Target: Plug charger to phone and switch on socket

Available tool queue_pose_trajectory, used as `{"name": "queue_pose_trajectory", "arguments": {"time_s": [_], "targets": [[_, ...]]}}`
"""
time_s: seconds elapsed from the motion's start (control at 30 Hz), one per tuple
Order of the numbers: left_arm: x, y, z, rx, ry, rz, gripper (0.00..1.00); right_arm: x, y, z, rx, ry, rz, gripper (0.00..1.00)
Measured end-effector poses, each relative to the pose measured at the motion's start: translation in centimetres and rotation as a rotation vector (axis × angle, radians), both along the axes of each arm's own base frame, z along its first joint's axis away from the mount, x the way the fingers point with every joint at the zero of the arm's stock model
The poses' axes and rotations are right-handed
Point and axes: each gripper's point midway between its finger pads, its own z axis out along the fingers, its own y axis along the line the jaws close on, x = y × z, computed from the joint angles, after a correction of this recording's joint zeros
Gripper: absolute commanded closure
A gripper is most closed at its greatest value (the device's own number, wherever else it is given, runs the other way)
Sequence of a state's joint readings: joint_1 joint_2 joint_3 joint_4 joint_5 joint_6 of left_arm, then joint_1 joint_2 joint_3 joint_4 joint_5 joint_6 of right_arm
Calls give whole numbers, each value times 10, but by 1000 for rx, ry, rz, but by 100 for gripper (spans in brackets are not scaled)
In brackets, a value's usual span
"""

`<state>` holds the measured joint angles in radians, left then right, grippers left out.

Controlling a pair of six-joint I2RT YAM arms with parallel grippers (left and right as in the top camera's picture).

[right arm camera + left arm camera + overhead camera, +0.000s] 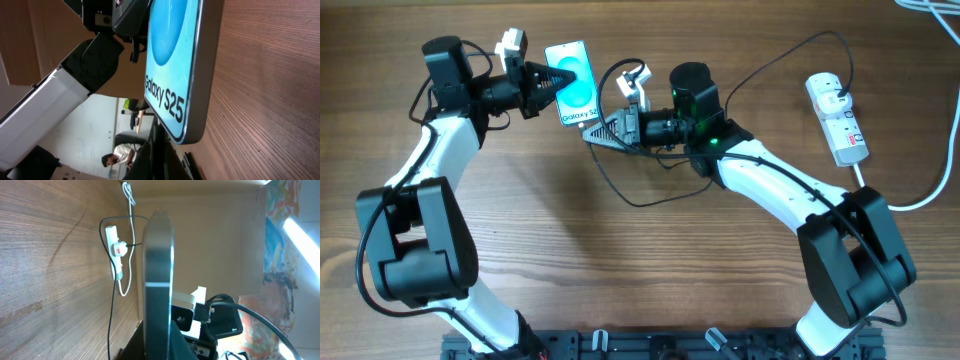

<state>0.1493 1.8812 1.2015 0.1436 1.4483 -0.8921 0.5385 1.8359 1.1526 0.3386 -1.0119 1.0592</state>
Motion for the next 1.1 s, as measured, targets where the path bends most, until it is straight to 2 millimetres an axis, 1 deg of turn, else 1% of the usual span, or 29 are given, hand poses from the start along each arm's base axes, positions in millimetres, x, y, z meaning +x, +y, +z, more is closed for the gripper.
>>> {"name": "queue_pose_trajectory", "arguments": {"time_s": [0.57,0.93,1.0,1.03,1.1], "targets": [[3,1,1,12,-35,10,96,12,-11,0,1,13,-36,96],[3,1,1,18,-54,9,96,13,-12,0,-1,16,-41,95],[3,1,1,21,-65,9,96,12,-14,-6,-22,48,-41,96],[3,1,0,21,-66,7,96,10,-17,-16,-60,84,-42,95],[2,1,0,19,-73,0,96,0,-28,-45,-162,151,-36,96]]}}
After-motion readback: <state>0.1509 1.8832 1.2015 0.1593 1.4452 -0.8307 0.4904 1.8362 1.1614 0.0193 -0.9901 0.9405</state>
